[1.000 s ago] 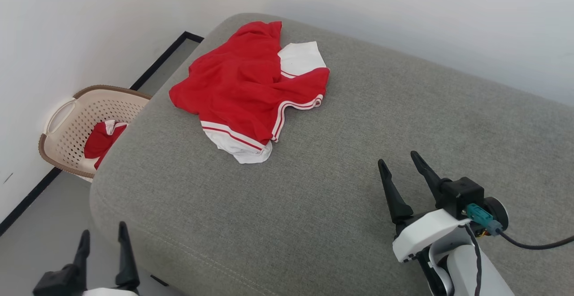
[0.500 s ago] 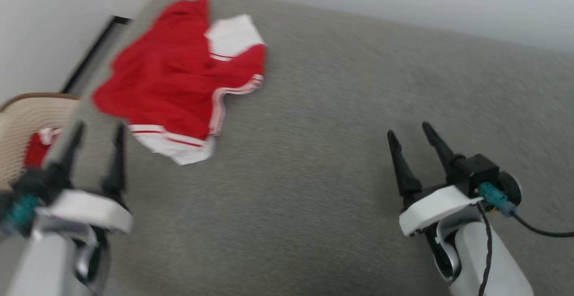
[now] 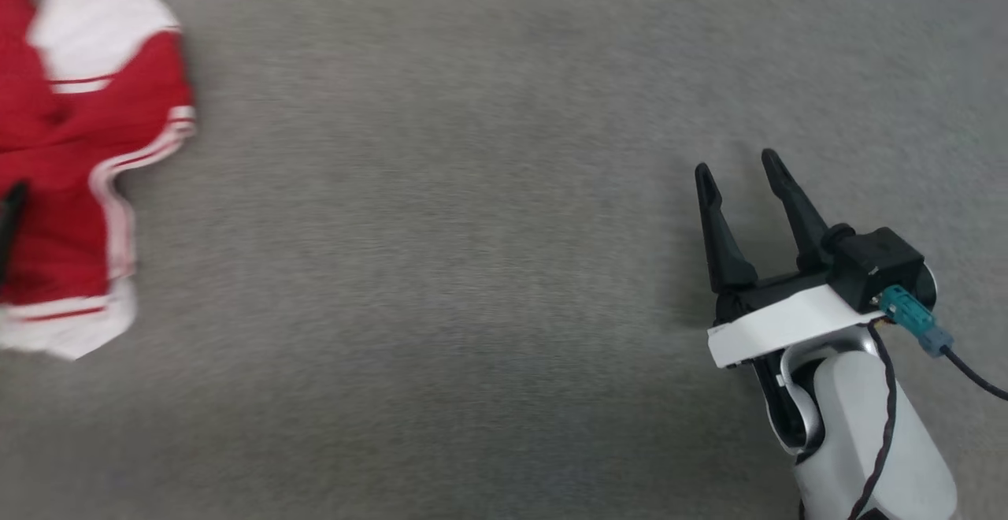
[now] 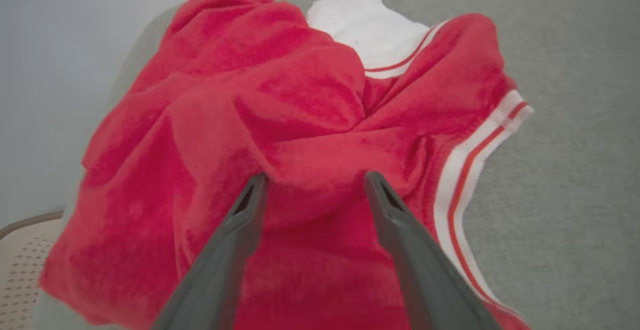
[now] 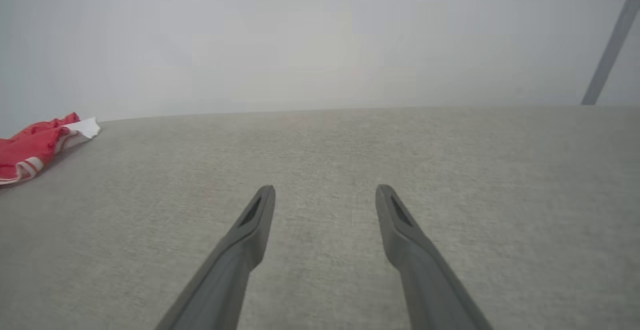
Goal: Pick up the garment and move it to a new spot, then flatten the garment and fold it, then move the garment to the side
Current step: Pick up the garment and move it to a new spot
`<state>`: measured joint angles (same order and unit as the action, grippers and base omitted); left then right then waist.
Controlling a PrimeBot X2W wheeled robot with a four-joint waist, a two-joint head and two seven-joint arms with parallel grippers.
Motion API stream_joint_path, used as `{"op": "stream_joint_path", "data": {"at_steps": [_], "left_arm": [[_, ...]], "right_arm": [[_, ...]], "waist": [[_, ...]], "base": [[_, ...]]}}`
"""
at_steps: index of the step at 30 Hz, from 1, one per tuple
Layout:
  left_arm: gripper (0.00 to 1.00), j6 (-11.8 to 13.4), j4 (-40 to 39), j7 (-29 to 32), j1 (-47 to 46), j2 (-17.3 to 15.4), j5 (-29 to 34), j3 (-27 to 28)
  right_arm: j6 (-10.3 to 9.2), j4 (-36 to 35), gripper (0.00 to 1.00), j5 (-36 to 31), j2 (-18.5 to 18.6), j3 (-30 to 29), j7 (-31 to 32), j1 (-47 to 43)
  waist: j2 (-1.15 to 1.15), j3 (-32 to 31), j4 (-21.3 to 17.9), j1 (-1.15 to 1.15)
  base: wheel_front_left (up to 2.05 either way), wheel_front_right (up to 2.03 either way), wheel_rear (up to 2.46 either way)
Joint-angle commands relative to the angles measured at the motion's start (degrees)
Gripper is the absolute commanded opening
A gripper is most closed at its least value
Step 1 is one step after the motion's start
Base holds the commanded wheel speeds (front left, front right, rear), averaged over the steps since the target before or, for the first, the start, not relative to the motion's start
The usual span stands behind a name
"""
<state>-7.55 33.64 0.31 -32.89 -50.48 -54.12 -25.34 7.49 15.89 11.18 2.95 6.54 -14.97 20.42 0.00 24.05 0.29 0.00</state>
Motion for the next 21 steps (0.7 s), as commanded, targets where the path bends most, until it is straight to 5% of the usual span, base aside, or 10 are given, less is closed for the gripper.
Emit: {"op": "stream_joint_path", "data": {"at_steps": [1, 6, 11, 14, 16, 17, 21], "left_arm": [[1.00, 0.1, 0.9, 1.8, -1.2, -1.8, -2.1, -1.3], [1.00, 0.1, 3.4, 9.5, -3.7, -5.7, -9.7, -6.7], [1.00, 0.2, 4.8, 16.4, -3.9, -4.5, -12.2, -13.6], [1.00, 0.2, 5.7, 14.6, -5.2, -3.5, -13.1, -16.3], [0.25, 0.2, 6.7, 13.4, -5.8, -3.0, -13.9, -17.8], [0.00, 0.2, 7.2, 12.6, -6.0, -3.0, -13.9, -18.5], [0.00, 0.1, 9.1, 5.1, -8.6, -3.7, -12.9, -19.8]], "right_arm": [[0.00, -1.0, 1.00, 0.1, 0.0, 0.1, -0.3, 1.0], [0.00, -4.0, 1.00, 0.7, 0.0, -0.4, -0.3, 0.3], [0.00, -5.0, 1.00, 0.2, 0.0, -0.7, -0.3, -0.7], [0.00, -5.1, 1.00, 0.0, 0.0, -0.9, -0.3, -1.0], [0.00, -5.1, 1.00, 0.0, 0.0, -0.8, -0.3, -1.0], [0.00, -5.0, 1.00, 0.0, 0.0, -0.7, -0.3, -1.1], [0.00, -4.2, 1.00, 0.1, 0.0, -0.5, -0.3, -1.2]], "waist": [[0.00, 4.7, -5.3, 0.00], [0.00, 7.1, -7.5, 0.00], [0.00, 8.1, -7.7, 0.00], [0.00, 7.7, -7.5, 0.00], [0.00, 7.1, -7.3, 0.00], [0.00, 6.6, -7.2, 0.00], [0.00, 3.6, -6.7, 0.00]], "base": [[0.00, 0.00, 0.00], [0.00, 0.00, 0.00], [0.00, 0.00, 0.00], [0.00, 0.00, 0.00], [0.00, 0.00, 0.00], [0.00, 0.00, 0.00], [0.00, 0.00, 0.00]]}}
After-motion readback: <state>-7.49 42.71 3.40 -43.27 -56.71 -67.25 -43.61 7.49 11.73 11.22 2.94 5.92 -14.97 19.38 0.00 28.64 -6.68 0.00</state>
